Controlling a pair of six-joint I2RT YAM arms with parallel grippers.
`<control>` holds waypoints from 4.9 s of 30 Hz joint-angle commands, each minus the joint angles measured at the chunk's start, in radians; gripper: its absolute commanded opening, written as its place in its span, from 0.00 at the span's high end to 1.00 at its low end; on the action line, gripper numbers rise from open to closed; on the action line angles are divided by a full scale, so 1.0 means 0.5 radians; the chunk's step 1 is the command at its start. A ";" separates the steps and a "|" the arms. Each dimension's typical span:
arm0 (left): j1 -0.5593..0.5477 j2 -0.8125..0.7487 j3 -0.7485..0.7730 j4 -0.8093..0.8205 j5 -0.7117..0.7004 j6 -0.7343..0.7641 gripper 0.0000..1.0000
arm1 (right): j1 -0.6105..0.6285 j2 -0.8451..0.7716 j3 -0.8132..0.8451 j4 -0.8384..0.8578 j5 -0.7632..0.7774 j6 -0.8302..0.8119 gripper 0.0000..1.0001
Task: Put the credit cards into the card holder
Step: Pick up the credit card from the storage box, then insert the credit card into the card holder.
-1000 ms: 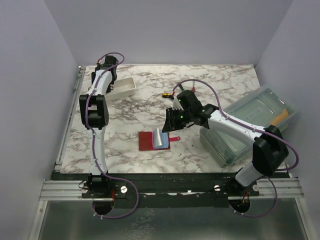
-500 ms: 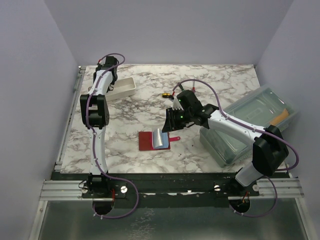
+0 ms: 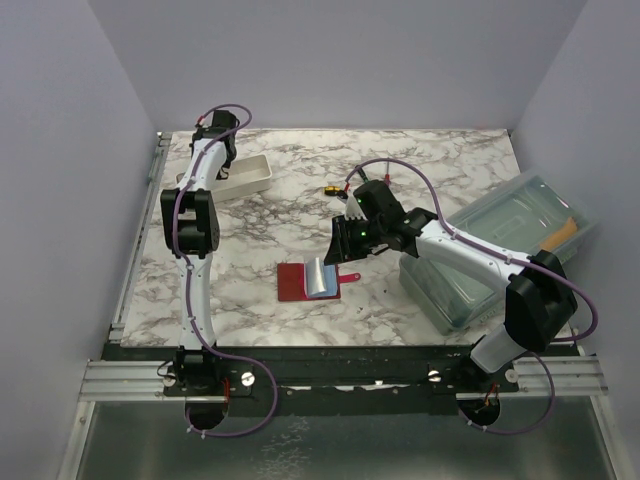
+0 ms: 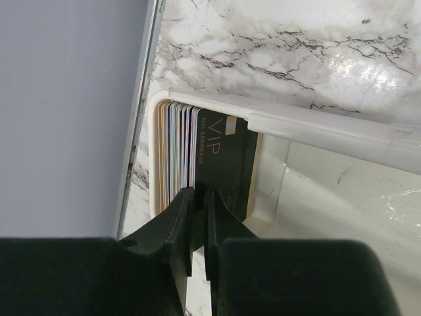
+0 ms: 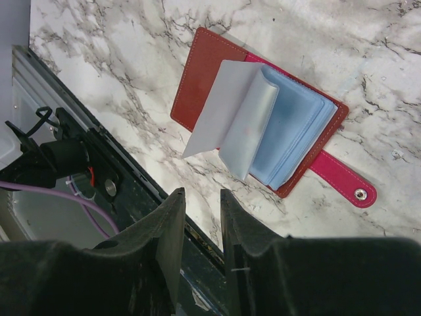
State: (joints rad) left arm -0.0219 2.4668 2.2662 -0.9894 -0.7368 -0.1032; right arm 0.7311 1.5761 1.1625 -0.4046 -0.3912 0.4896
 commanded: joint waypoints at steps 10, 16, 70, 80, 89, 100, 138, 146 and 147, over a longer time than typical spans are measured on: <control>-0.033 -0.216 0.002 0.030 0.021 -0.018 1.00 | -0.009 -0.078 -0.039 0.048 -0.049 0.016 0.69; -0.042 -0.249 -0.021 0.050 0.020 -0.029 1.00 | -0.008 -0.081 -0.034 0.038 -0.047 0.009 0.69; -0.286 -2.855 -2.703 2.481 3.100 -1.806 1.00 | -0.010 -0.358 0.219 0.728 -0.196 0.537 0.29; -0.399 -2.902 -2.830 2.700 3.184 -1.955 1.00 | -0.101 -0.487 -0.021 1.251 -0.373 0.752 0.57; -0.429 -2.810 -2.890 2.948 3.299 -2.236 0.81 | -0.118 -0.494 -0.123 1.414 -0.540 0.785 1.00; -0.429 -2.751 -2.926 3.136 3.373 -2.334 1.00 | -0.121 -0.493 -0.173 1.375 -0.626 0.782 0.98; -0.475 -2.430 -2.660 0.924 2.550 -1.169 1.00 | 0.112 0.261 -0.467 0.846 -0.047 0.247 0.15; -0.816 -2.068 -2.382 0.936 2.345 -1.275 1.00 | 0.115 0.093 -0.536 0.526 0.063 0.185 0.45; -0.859 -2.036 -2.358 0.935 2.317 -1.291 1.00 | 0.115 0.054 -0.578 0.544 0.078 0.203 0.48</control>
State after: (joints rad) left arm -0.3656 1.4128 1.0172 -0.5377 0.5037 -0.7052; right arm 0.7902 1.6722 0.9112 -0.0856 -0.3923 0.6044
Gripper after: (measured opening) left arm 0.020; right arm 0.557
